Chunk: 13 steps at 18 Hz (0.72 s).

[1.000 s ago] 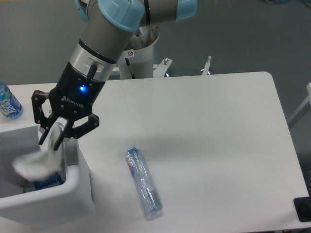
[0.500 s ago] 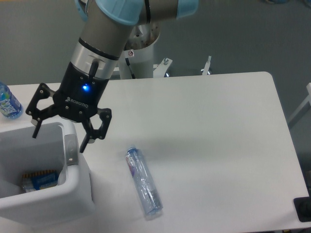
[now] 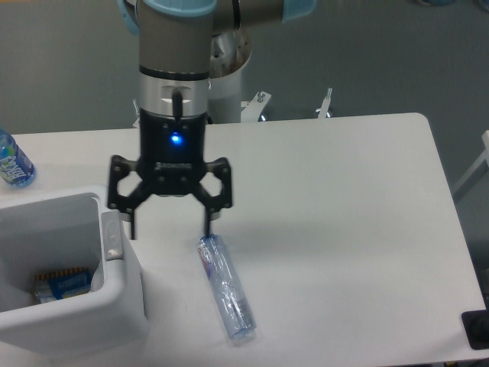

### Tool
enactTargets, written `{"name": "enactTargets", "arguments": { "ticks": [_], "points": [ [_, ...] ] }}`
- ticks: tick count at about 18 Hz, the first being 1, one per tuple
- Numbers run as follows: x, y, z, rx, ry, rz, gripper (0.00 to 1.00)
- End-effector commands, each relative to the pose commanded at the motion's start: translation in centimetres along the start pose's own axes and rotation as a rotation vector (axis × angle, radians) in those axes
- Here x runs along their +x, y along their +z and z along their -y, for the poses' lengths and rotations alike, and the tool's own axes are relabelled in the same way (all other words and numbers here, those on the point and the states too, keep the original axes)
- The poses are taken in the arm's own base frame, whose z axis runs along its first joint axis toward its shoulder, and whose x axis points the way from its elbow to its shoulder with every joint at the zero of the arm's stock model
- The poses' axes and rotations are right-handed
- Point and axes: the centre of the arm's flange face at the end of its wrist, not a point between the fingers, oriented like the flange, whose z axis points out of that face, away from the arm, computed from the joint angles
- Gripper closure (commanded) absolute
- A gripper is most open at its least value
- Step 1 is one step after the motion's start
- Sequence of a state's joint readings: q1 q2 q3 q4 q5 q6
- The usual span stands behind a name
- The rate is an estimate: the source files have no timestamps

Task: Place the trash in the trash can
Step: 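Move the open gripper over the clear plastic bottle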

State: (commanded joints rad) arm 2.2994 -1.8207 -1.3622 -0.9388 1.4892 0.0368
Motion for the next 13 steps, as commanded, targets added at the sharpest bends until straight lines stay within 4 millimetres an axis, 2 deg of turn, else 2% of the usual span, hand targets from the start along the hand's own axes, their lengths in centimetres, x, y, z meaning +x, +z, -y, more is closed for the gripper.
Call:
{"name": "enactTargets", "arguments": {
  "ticks": [3,5,10,13],
  "points": [
    [-1.0,2.6,-0.3,-0.04,-0.011,0.083,0.0],
    [-1.4,4.4,-0.6,-0.065,-0.023,0.079,0.0],
    [-2.3,10.6,-1.9,-0.153,-0.059,0.029,0.0],
    [-3.1,13.4,-2.5,-0.19,-0.078,-0.004,0.0]
  ]
}}
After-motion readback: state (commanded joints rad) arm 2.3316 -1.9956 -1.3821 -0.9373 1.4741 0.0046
